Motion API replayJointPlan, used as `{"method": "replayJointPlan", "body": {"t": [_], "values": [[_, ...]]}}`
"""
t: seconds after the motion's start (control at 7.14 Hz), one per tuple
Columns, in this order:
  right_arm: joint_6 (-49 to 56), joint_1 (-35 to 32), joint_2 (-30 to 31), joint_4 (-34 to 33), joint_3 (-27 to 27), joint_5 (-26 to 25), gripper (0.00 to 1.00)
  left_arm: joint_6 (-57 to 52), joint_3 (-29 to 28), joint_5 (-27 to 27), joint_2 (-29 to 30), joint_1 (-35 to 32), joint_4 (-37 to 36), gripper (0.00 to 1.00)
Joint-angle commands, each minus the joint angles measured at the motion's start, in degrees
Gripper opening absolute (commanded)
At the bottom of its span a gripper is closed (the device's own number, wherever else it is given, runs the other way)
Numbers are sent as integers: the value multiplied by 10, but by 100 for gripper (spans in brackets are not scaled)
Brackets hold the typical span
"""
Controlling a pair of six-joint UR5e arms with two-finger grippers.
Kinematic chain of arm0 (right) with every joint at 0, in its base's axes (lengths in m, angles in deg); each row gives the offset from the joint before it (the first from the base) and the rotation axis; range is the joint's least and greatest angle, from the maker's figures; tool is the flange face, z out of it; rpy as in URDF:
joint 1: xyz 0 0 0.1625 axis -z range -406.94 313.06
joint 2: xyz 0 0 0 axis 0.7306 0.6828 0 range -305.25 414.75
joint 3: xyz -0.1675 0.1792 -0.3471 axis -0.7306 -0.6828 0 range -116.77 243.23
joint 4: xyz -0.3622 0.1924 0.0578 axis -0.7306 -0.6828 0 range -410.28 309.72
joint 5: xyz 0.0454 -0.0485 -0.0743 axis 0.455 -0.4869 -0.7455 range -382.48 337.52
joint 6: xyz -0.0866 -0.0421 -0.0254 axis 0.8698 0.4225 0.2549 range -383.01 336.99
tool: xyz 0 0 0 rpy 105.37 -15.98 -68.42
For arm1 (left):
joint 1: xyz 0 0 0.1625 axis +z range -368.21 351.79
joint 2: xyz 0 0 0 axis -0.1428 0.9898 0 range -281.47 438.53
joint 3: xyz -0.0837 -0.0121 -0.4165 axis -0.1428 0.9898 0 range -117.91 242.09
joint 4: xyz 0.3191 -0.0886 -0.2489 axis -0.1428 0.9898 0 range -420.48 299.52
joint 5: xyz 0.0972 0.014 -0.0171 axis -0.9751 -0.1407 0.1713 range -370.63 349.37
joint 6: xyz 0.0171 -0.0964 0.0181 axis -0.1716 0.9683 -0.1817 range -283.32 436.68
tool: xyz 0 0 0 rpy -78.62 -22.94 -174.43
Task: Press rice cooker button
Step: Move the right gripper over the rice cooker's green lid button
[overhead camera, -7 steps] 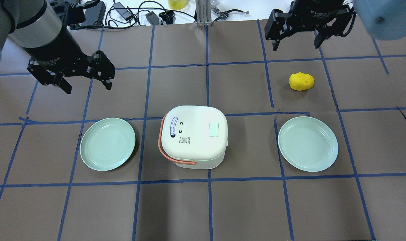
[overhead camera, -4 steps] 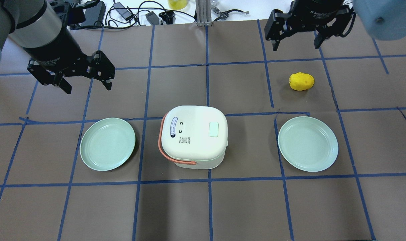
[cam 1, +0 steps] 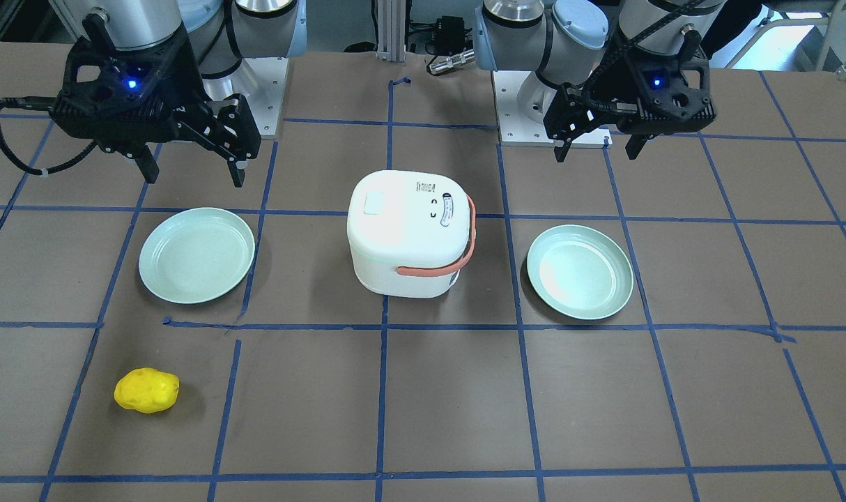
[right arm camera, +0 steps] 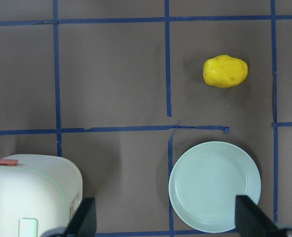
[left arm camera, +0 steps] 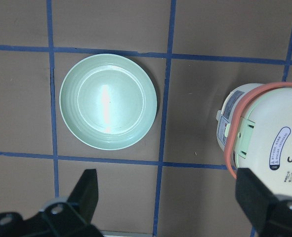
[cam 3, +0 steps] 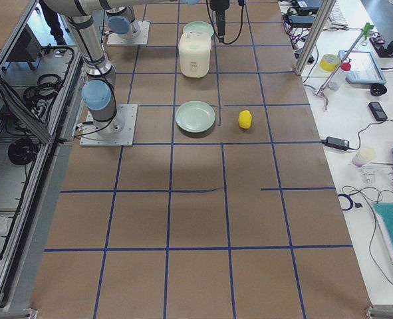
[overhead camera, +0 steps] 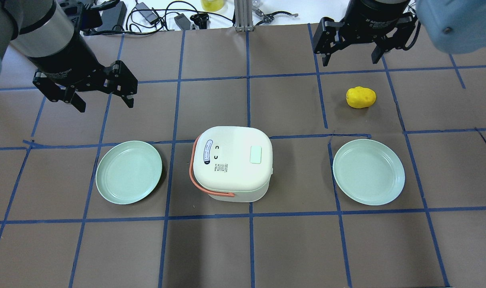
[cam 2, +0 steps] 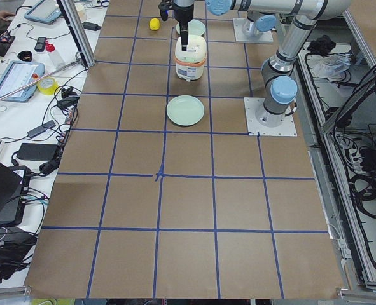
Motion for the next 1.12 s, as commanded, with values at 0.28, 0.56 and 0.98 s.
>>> {"method": "replayJointPlan", "body": {"t": [0.28, 0.56, 0.98], "values": [[-56, -84, -2, -8, 68, 4, 100, 0, 0, 0, 0, 0, 0, 100], [-104, -120, -16, -45, 102, 5, 96, 0, 0, 0, 0, 0, 0, 100], [-151, -160, -27, -86, 133, 5, 30, 0, 0, 0, 0, 0, 0, 100]]}}
